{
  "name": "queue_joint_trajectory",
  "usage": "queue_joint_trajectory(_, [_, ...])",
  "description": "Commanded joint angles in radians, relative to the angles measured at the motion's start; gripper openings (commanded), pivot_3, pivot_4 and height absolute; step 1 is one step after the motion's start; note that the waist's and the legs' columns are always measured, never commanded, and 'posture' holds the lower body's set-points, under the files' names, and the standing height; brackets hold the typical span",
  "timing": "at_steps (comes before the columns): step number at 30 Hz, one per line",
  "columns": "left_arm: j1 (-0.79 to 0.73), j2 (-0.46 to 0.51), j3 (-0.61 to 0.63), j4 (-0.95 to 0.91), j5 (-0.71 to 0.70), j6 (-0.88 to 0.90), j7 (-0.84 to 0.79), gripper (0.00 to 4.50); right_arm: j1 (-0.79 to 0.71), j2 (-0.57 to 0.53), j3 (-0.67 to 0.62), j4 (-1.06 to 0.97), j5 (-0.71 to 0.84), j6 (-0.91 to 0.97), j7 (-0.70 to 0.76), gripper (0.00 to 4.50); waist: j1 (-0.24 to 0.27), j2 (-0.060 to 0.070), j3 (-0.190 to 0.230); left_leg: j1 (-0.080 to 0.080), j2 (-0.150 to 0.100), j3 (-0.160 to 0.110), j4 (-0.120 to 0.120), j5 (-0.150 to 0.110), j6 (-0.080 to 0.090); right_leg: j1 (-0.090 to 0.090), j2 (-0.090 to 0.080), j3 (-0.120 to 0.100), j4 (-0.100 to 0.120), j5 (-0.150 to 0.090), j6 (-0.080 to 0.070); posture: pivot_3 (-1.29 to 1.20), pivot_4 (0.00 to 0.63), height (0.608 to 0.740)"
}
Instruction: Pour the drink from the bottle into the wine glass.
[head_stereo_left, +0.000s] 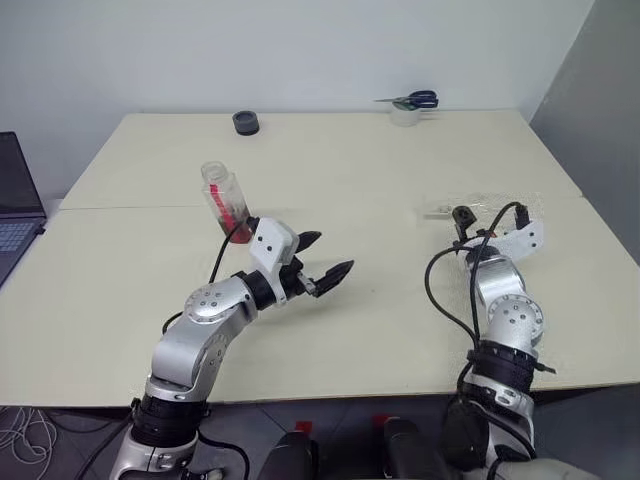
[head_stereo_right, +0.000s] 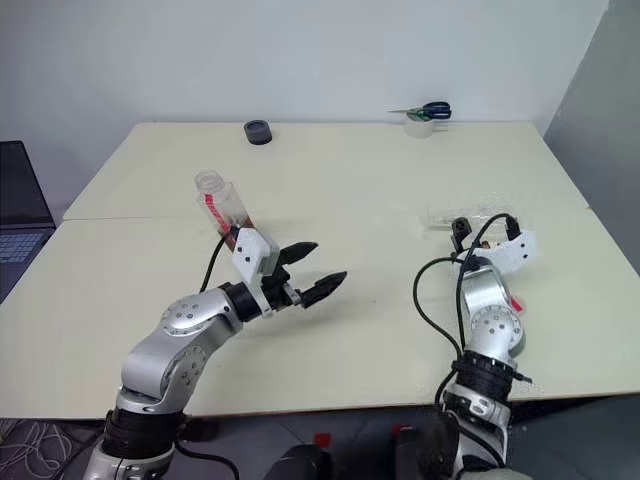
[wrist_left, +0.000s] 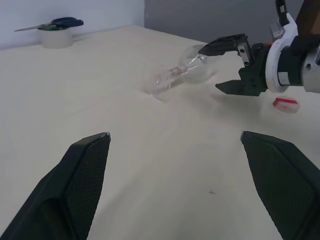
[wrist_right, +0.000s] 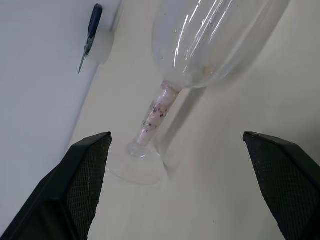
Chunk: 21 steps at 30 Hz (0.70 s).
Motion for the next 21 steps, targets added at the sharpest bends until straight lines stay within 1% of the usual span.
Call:
queue_joint_trajectory(1, [-0.02, 0.004, 0.022, -0.02, -0.008, -0.007, 0.005, 4.47, -0.065, 0.011, -0.001, 0.074, 0.026, -0.074, 0.02, 4.5, 0.0, 0.0, 0.0, 0.0, 0.0, 0.0, 0.0, 0.0, 0.0, 0.0, 0.0, 0.0, 0.0, 0.0, 0.0, 0.0, 0.15, 0.74])
queue_joint_trajectory(5, [-0.025, 0.0, 0.024, -0.026, -0.013, 0.004, 0.015, 4.47, -0.122, -0.005, -0.011, 0.222, 0.026, -0.143, 0.052, 4.5, -0.001, 0.0, 0.0, 0.0, 0.0, 0.0, 0.0, 0.0, 0.0, 0.0, 0.0, 0.0, 0.0, 0.0, 0.0, 0.0, 0.15, 0.74])
queue_joint_trajectory(11, [-0.017, 0.005, 0.025, -0.046, -0.016, 0.022, 0.015, 4.47, -0.248, -0.067, -0.022, 0.514, -0.005, -0.249, 0.149, 4.5, -0.013, 0.001, 0.0, 0.001, 0.0, 0.001, 0.0, 0.0, 0.0, 0.0, 0.0, 0.001, 0.0, 0.0, 0.0, 0.0, 0.15, 0.74])
queue_joint_trajectory(15, [-0.022, 0.012, 0.029, -0.052, -0.017, 0.035, 0.012, 4.47, -0.343, -0.119, -0.031, 0.744, -0.03, -0.334, 0.224, 4.5, -0.021, 0.001, 0.0, 0.001, 0.0, 0.001, 0.0, 0.0, 0.0, 0.001, 0.0, 0.001, 0.0, 0.0, 0.0, 0.0, 0.15, 0.74])
queue_joint_trajectory(21, [-0.019, 0.028, 0.033, -0.066, -0.018, 0.05, 0.006, 4.47, -0.437, -0.178, -0.067, 1.006, -0.046, -0.446, 0.295, 4.5, -0.023, 0.0, 0.0, 0.001, 0.001, 0.001, 0.0, -0.001, 0.003, 0.001, 0.0, 0.001, 0.0, 0.0, 0.0, 0.0, 0.15, 0.74])
